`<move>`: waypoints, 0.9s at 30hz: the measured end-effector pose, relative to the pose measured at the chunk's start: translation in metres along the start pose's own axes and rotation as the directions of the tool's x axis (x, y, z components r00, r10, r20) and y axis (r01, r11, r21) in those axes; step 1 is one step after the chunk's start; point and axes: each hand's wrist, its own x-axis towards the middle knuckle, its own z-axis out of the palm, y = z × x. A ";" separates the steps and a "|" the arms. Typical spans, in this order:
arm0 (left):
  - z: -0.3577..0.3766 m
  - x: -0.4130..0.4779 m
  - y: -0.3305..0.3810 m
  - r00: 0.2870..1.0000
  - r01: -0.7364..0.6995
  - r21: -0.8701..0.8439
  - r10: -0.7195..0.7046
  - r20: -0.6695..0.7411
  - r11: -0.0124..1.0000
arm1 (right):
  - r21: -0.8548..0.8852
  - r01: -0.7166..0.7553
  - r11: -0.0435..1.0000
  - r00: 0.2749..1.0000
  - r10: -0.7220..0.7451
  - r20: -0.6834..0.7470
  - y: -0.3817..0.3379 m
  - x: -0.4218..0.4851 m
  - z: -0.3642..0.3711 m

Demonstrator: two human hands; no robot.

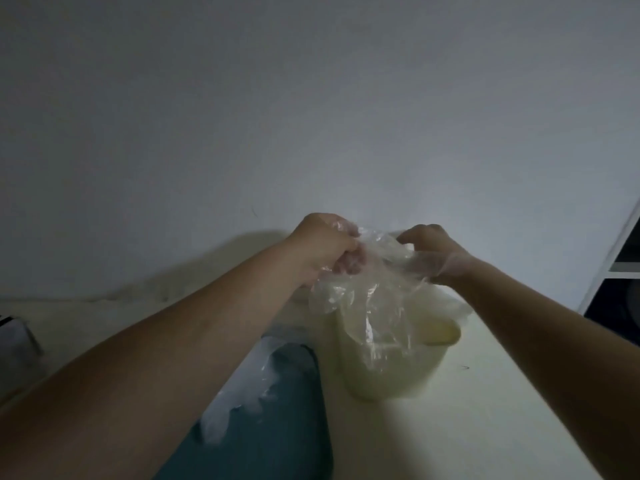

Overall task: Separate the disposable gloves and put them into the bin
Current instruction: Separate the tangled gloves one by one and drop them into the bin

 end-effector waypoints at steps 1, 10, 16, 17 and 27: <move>0.007 0.009 -0.003 1.000 0.009 0.038 -0.008 -0.002 0.999 | -0.078 0.010 0.997 1.000 -0.012 -0.023 0.009 -0.005 -0.007; 0.053 0.058 -0.019 0.999 0.042 0.427 -0.038 -0.016 0.903 | 0.103 0.212 0.972 0.977 -0.209 -0.040 -0.011 -0.067 -0.037; 0.050 0.058 -0.018 0.998 0.038 0.370 -0.018 -0.057 0.928 | -0.102 0.188 0.977 0.863 -0.114 0.492 -0.056 -0.067 0.009; 0.046 0.056 -0.018 0.997 0.017 0.336 0.010 -0.078 0.942 | -0.106 0.177 0.978 0.855 -0.100 0.510 -0.060 -0.062 0.016; -0.035 -0.021 -0.030 0.972 -0.184 0.423 0.229 -0.059 0.887 | -0.338 0.230 0.913 0.798 0.021 0.602 -0.091 -0.056 0.032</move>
